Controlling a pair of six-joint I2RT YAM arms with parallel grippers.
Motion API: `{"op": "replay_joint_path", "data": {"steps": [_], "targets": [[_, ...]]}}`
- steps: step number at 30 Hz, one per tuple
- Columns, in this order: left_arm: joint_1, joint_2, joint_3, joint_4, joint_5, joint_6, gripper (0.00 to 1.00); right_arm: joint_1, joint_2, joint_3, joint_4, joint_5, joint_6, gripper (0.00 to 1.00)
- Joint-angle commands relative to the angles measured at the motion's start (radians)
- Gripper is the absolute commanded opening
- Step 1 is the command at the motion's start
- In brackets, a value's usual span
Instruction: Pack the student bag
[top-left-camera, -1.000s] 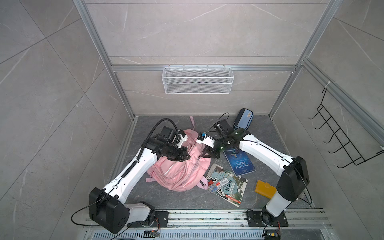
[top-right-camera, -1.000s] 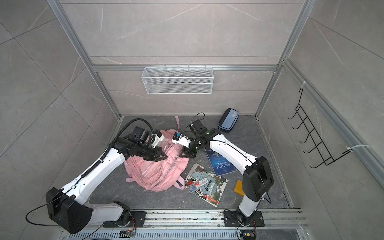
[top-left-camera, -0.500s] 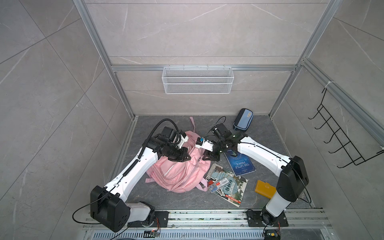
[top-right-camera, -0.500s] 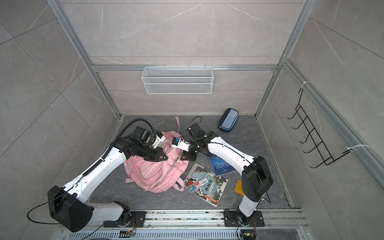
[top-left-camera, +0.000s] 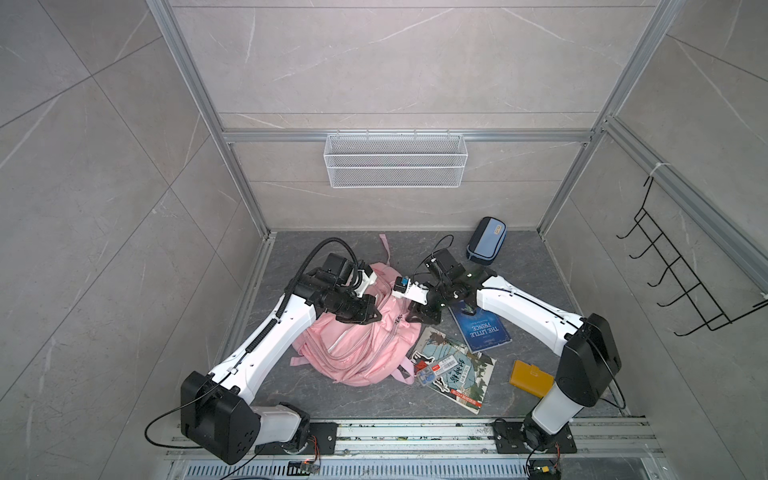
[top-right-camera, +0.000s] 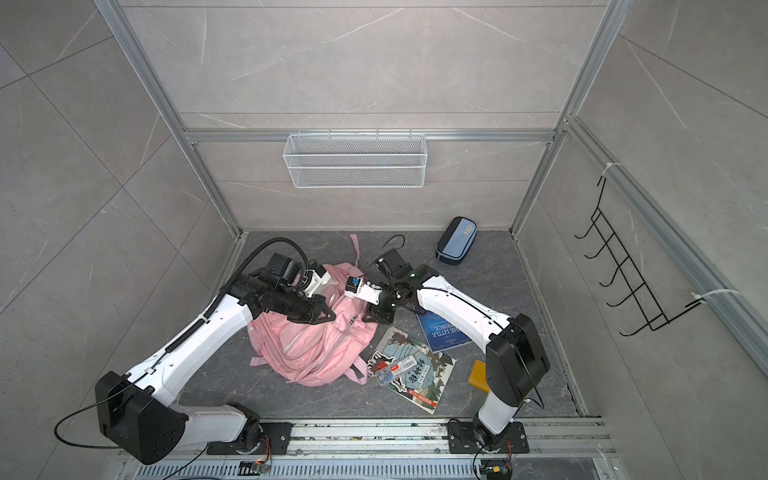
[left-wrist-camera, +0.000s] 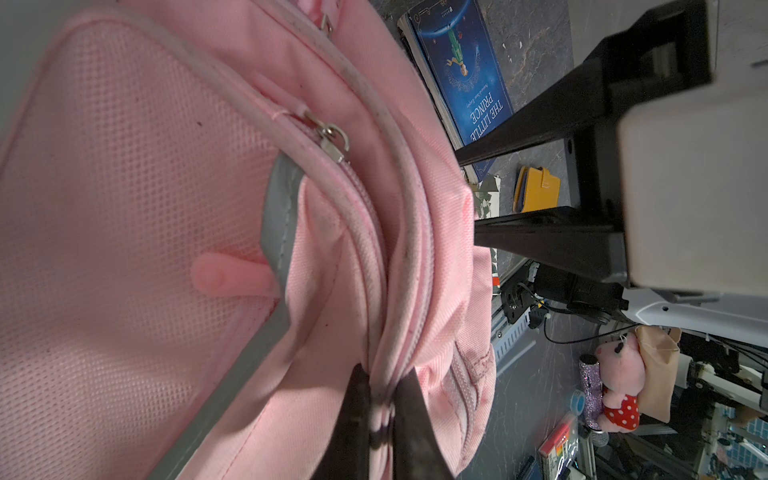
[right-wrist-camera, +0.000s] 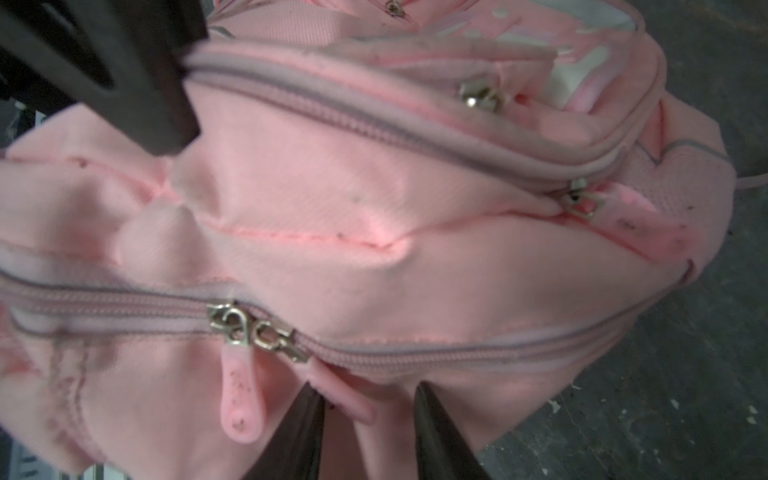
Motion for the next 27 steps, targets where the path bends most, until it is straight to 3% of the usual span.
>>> {"op": "replay_joint_path", "data": {"steps": [1, 7, 12, 17, 20, 27], "targets": [[0.002, -0.044, 0.045, 0.05, 0.091, -0.004, 0.0, 0.021, -0.033, -0.031, 0.008, 0.009, 0.004, 0.41], [0.002, -0.055, 0.027, 0.058, 0.096, -0.006, 0.0, 0.049, -0.008, 0.006, -0.008, 0.008, 0.007, 0.4], [0.002, -0.061, 0.019, 0.065, 0.096, -0.008, 0.0, 0.066, 0.003, 0.005, -0.018, 0.007, 0.01, 0.31], [0.003, -0.062, 0.013, 0.076, 0.096, -0.013, 0.0, 0.069, -0.018, -0.016, -0.013, 0.021, 0.01, 0.09], [0.002, -0.06, 0.012, 0.075, 0.093, -0.014, 0.0, 0.069, -0.025, -0.021, 0.002, 0.038, 0.027, 0.02], [0.002, -0.064, 0.012, 0.059, 0.089, -0.002, 0.0, 0.049, -0.057, -0.058, 0.102, 0.142, 0.137, 0.0]]}}
